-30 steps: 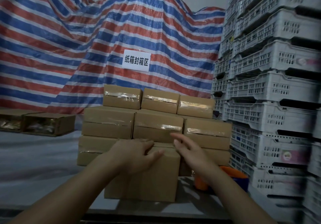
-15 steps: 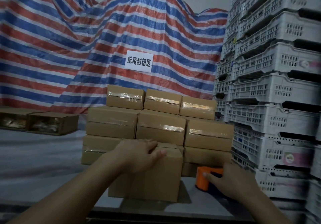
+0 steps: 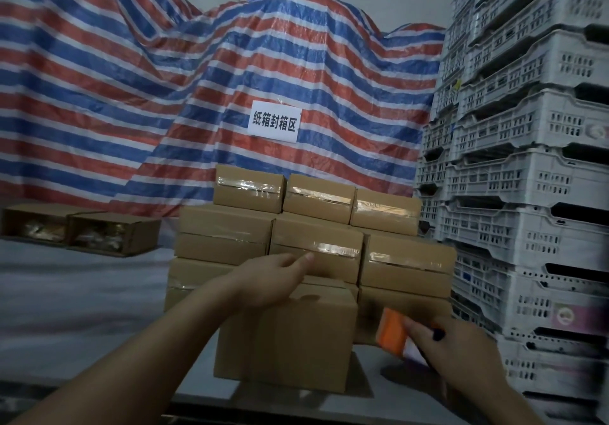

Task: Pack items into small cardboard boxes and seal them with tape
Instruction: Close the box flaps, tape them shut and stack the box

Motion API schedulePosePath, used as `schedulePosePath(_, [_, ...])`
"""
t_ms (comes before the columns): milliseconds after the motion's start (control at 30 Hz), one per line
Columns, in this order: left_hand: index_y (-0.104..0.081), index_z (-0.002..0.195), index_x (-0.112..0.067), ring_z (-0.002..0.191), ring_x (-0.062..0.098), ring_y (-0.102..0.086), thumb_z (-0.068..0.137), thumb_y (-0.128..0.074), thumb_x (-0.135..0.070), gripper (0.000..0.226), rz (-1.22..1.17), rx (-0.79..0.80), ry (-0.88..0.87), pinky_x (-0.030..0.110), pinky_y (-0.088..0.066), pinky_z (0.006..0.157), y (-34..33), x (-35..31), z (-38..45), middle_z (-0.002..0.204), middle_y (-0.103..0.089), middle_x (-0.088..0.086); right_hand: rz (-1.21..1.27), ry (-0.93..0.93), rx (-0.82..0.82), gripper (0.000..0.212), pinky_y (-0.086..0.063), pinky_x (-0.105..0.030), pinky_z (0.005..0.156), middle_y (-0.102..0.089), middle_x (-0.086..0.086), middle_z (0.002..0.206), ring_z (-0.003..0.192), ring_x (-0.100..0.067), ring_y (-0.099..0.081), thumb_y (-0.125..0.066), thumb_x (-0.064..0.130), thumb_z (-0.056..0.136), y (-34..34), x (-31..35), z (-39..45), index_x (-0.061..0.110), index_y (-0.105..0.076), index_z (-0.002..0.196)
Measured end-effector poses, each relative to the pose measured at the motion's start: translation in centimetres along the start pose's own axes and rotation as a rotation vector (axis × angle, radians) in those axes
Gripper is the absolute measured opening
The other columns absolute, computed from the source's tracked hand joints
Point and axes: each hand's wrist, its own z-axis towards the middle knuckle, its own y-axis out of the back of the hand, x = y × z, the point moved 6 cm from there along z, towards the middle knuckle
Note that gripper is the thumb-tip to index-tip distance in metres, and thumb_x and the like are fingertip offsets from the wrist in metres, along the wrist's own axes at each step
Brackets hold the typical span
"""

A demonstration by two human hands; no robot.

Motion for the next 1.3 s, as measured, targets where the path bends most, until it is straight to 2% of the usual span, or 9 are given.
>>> schedulePosePath(133, [-0.060,0.127,-0.024,0.106,0.013,-0.060,0.100,-0.029,-0.060,0.055,-0.092,-0.125,0.025,0.040,-0.045,0.101,0.8,0.4,0.1,0.112,-0.066,-0.005,0.721,-0.131,-0.001,0.084,-0.045,-0.033,0.061,-0.063,0.000,0.053,0.052,-0.027,-0.060,-0.041,0.096,0.063,3.9,3.4,3.6,0.015,-0.065,0.061])
schedulePosePath(300, [-0.068,0.105,-0.022,0.104,0.014,-0.062,0.101,-0.029,-0.057,0.052,-0.264,-0.205,0.068,0.037,-0.045,0.097,2.1,1.0,0.3,0.109,-0.068,-0.001,0.957,-0.075,0.246,0.112,-0.055,-0.048,0.094,-0.077,-0.012,0.094,0.090,-0.033,-0.073,-0.052,0.104,0.037,7.7,12.5,7.7,0.018,-0.070,0.105])
schedulePosePath(400, [-0.068,0.107,-0.015,0.107,0.018,-0.063,0.103,-0.027,-0.054,0.057,-0.478,-0.221,0.130,0.044,-0.042,0.106,2.7,1.7,0.3,0.109,-0.070,0.003,0.930,0.039,0.415,0.083,-0.057,-0.044,0.094,-0.078,-0.010,0.095,0.091,-0.030,-0.075,-0.052,0.090,0.066,7.4,17.8,8.2,0.021,-0.067,0.111])
schedulePosePath(700, [-0.069,0.102,-0.009,0.099,0.021,-0.067,0.103,-0.031,-0.053,0.058,-0.937,-0.153,0.216,0.040,-0.041,0.095,3.5,2.4,-0.4,0.099,-0.076,0.009,0.533,0.234,0.536,0.074,-0.053,-0.034,0.083,-0.075,-0.001,0.096,0.089,-0.021,-0.071,-0.045,0.097,0.064,5.1,23.6,8.7,0.034,-0.068,0.096])
schedulePosePath(800, [-0.070,0.098,-0.011,0.073,0.013,-0.070,0.097,-0.052,-0.042,0.036,-1.017,-0.170,0.212,0.032,-0.044,0.079,3.8,2.4,-0.5,0.103,-0.073,0.011,0.452,0.251,0.522,0.083,-0.052,-0.036,0.086,-0.074,-0.001,0.097,0.090,-0.021,-0.070,-0.041,0.100,0.062,5.1,24.2,8.5,0.030,-0.069,0.098])
schedulePosePath(933, [-0.064,0.082,-0.009,0.038,0.003,-0.049,0.098,-0.054,-0.029,0.027,-1.124,-0.107,0.209,0.026,-0.029,0.062,3.7,2.6,-0.4,0.073,-0.061,0.003,0.432,0.247,0.526,0.091,-0.052,-0.038,0.091,-0.074,-0.002,0.098,0.091,-0.022,-0.070,-0.037,0.101,0.056,5.3,24.1,8.3,0.028,-0.070,0.099])
schedulePosePath(1033, [-0.064,0.103,-0.007,0.055,0.007,-0.067,0.096,-0.056,-0.022,0.018,-1.139,-0.102,0.217,0.029,-0.039,0.087,3.6,2.6,-0.4,0.085,-0.072,0.004,0.426,0.251,0.512,0.093,-0.053,-0.037,0.090,-0.075,-0.002,0.093,0.088,-0.021,-0.071,-0.033,0.100,0.050,5.5,23.9,8.3,0.028,-0.070,0.094])
schedulePosePath(1133, [-0.066,0.111,-0.011,0.085,0.013,-0.074,0.095,-0.056,-0.019,0.020,-1.114,-0.086,0.221,0.044,-0.021,0.115,3.4,2.3,-0.2,0.094,-0.077,0.002,0.425,0.250,0.522,0.096,-0.052,-0.041,0.095,-0.075,-0.004,0.095,0.090,-0.023,-0.071,-0.033,0.100,0.049,5.4,23.9,8.3,0.026,-0.071,0.096])
schedulePosePath(1300, [-0.067,0.095,-0.007,0.068,0.007,-0.071,0.096,-0.053,-0.007,0.014,-1.157,-0.147,0.250,0.035,-0.034,0.110,3.6,3.0,-0.4,0.085,-0.076,0.004,0.425,0.245,0.524,0.091,-0.051,-0.041,0.096,-0.074,-0.005,0.099,0.093,-0.024,-0.069,-0.035,0.098,0.057,5.4,24.0,8.4,0.025,-0.071,0.097])
